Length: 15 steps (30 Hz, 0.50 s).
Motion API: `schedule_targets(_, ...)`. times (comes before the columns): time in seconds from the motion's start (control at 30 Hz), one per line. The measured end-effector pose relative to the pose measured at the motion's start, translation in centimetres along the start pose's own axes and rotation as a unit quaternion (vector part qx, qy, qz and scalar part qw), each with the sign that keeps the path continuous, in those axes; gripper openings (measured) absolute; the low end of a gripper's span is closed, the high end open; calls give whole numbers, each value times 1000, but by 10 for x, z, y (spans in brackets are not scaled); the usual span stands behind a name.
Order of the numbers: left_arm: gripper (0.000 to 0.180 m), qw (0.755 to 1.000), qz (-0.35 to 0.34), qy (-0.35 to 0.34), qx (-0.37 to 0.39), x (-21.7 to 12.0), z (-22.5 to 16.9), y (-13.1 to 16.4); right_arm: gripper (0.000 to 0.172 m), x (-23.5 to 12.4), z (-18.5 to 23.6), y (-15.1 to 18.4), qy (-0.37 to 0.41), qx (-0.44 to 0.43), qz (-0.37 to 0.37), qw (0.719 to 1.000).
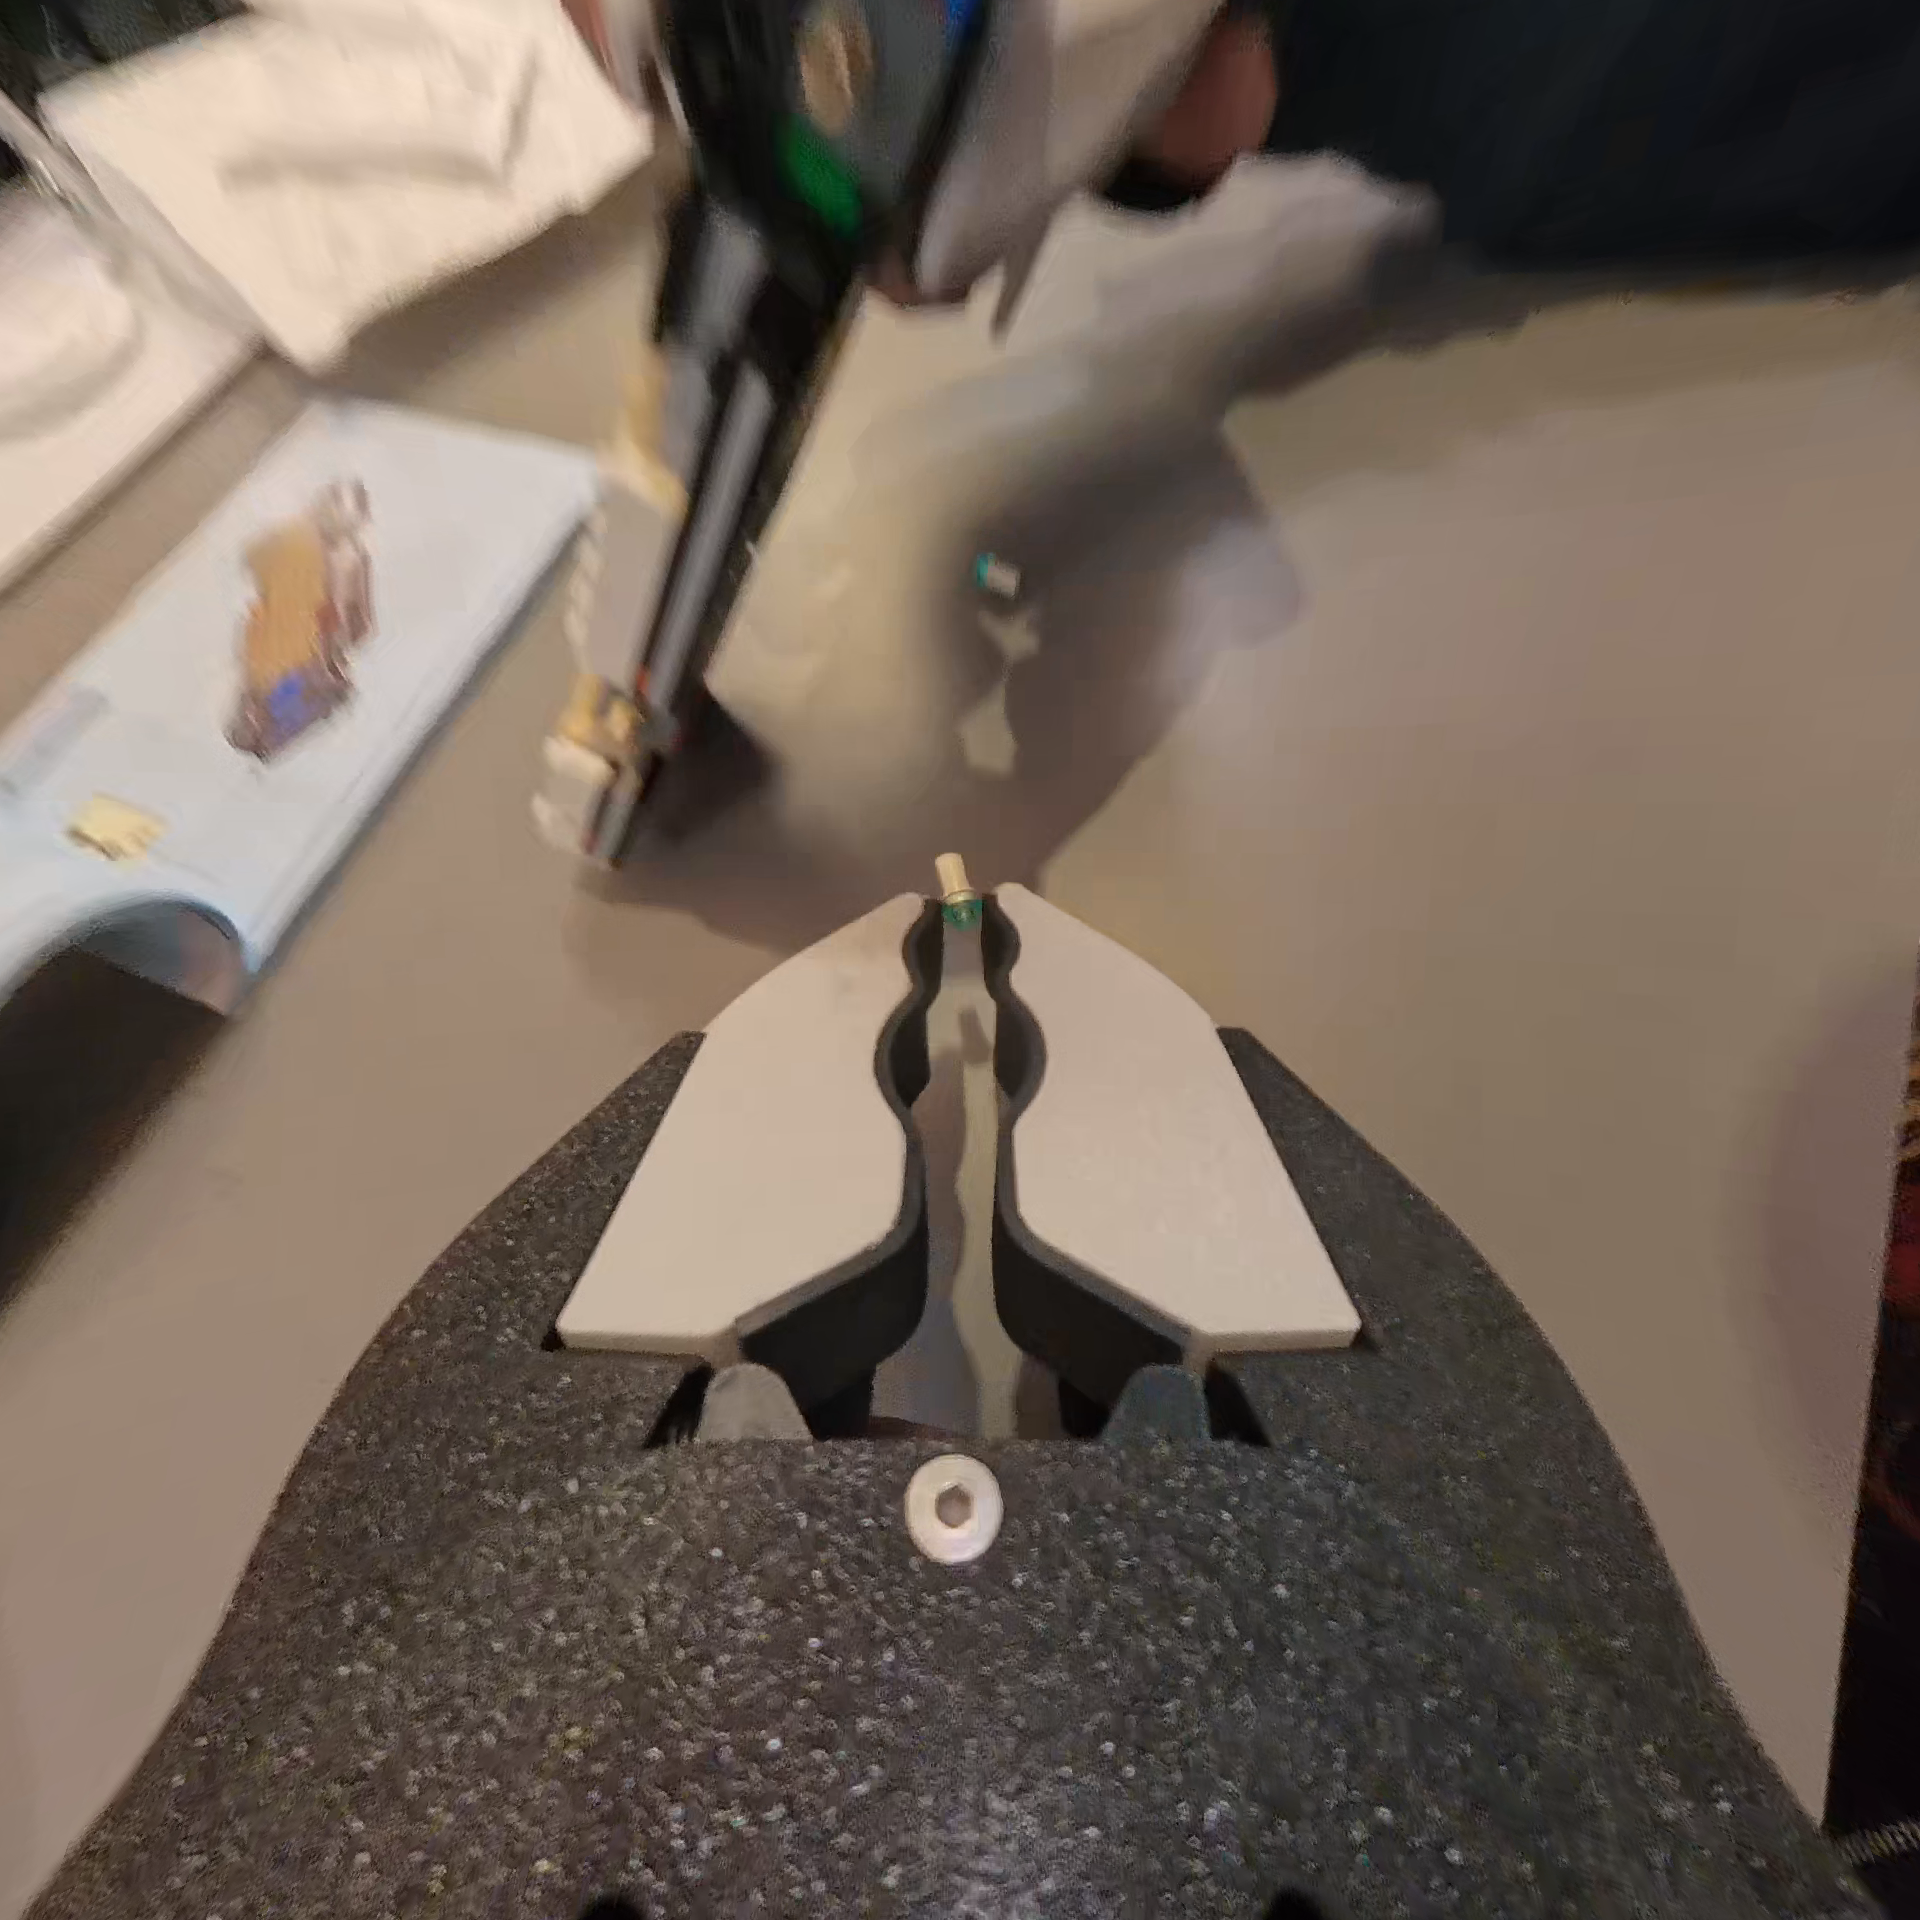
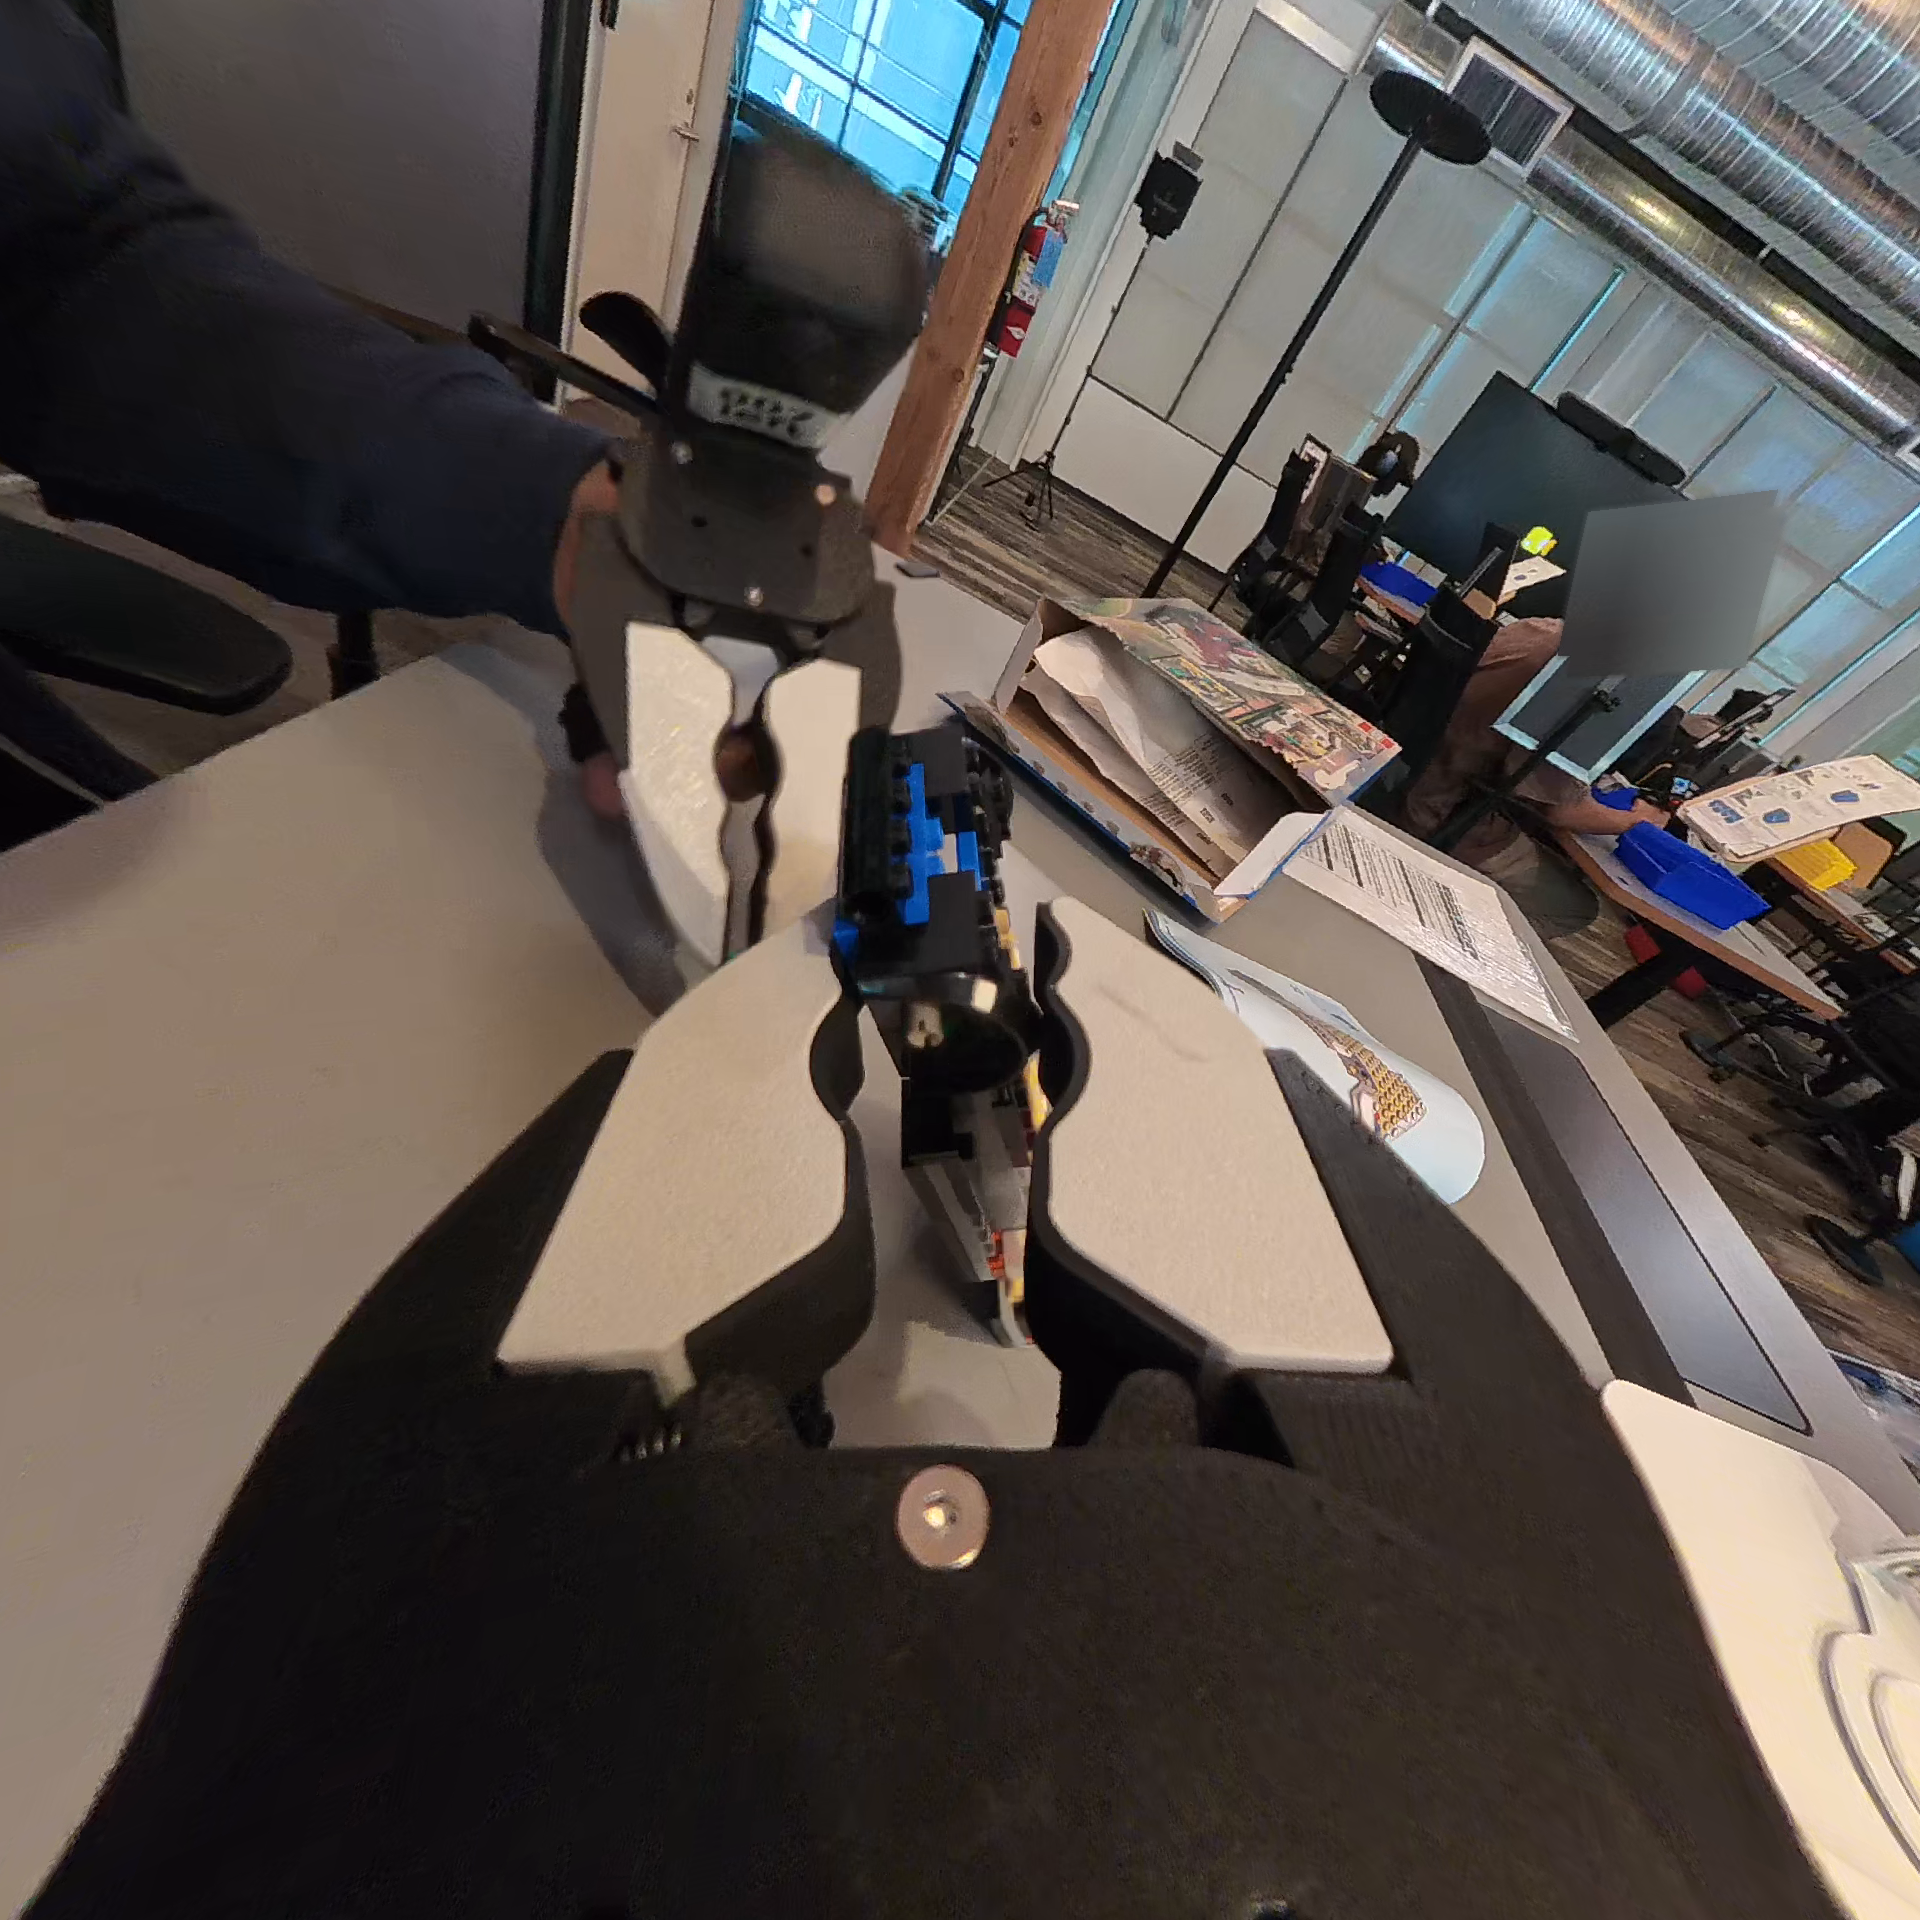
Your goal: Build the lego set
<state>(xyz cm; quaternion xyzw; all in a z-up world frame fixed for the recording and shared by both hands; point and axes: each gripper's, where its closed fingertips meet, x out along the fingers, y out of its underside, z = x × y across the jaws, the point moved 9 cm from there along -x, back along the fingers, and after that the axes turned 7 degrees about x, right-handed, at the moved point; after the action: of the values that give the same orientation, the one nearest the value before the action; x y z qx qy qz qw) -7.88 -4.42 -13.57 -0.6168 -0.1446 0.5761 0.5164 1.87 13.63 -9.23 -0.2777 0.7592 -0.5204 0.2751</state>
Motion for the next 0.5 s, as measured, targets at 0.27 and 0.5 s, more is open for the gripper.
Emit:
schedule_targets(0.27,7,985,-123,-27,118,-30,12,-78,29,-8,-1,-10,-30,15,-29,999)
schedule_targets(0.5,7,978,-164,-6,133,-24,24,-81,29,-12,-8,-8,-27,31,-37,998)
